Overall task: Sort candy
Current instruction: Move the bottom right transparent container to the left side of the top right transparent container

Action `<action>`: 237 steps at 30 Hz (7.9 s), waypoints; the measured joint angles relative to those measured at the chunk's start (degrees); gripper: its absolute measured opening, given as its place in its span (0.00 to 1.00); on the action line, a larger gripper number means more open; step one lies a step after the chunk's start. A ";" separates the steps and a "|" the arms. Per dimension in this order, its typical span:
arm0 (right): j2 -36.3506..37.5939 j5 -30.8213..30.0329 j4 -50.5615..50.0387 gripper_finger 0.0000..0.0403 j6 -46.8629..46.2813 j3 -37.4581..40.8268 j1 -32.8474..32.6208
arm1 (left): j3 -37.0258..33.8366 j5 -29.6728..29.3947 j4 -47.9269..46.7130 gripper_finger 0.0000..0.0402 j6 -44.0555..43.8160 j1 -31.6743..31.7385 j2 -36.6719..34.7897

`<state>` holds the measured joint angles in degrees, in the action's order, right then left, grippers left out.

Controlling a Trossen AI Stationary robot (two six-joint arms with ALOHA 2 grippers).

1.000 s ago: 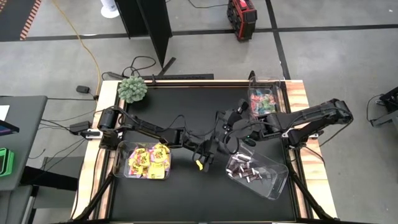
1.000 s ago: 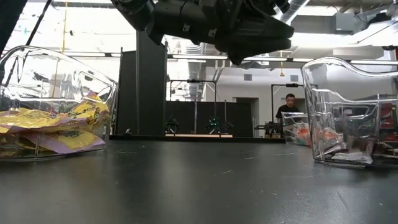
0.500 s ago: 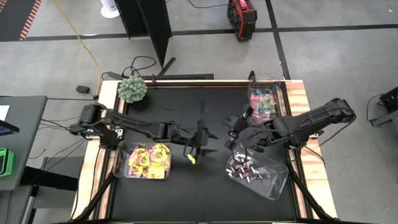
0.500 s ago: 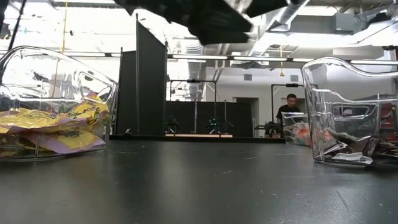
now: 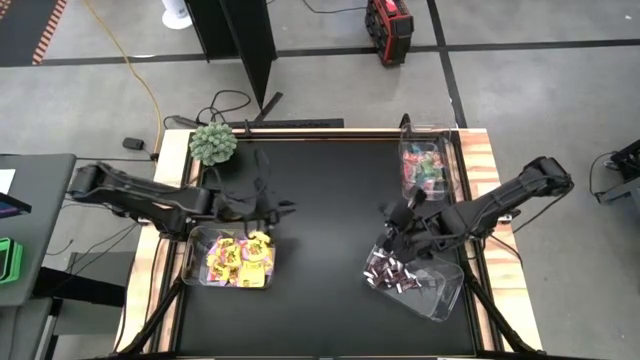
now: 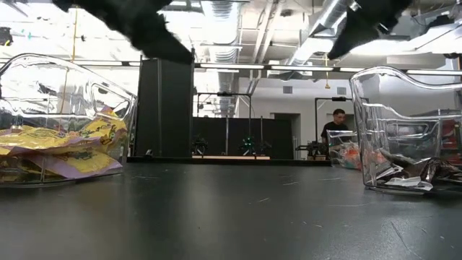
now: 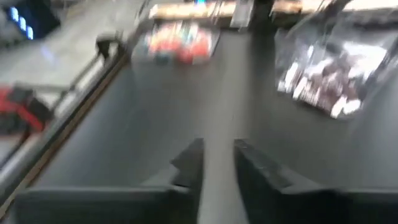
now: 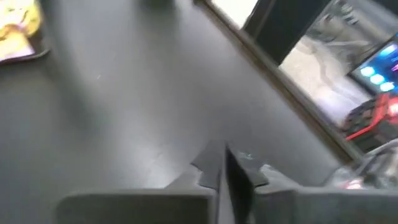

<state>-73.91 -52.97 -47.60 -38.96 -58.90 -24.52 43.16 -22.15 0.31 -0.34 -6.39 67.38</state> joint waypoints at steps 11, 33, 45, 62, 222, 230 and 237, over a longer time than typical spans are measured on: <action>-0.51 7.66 9.36 0.01 2.06 2.97 -4.28 | -2.30 2.85 -28.70 0.00 -10.96 -4.18 -9.08; -6.01 13.04 15.06 0.01 4.78 2.95 -8.23 | -2.23 13.03 -45.20 0.00 -28.38 -16.52 0.05; -5.32 12.78 31.23 0.01 30.39 2.98 -8.47 | -2.22 -0.53 -22.23 0.00 -4.43 -17.62 -3.53; 17.30 37.34 55.80 0.01 41.99 25.15 11.22 | -24.92 10.95 -2.84 0.00 1.33 -7.64 -40.09; -12.33 17.60 32.67 0.02 22.86 17.03 12.44 | -24.66 7.89 0.21 0.00 -4.81 -9.38 -27.96; -12.31 14.14 31.43 0.02 20.33 17.03 15.99 | -24.66 7.86 0.22 0.00 -4.35 -9.38 -27.94; -12.31 13.97 31.30 0.02 19.34 17.03 20.96 | -24.66 7.86 0.20 0.00 -4.92 -9.38 -27.94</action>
<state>-86.21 -39.00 -16.29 -19.61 -41.87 -3.56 18.50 -14.28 0.51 -5.26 -15.77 39.44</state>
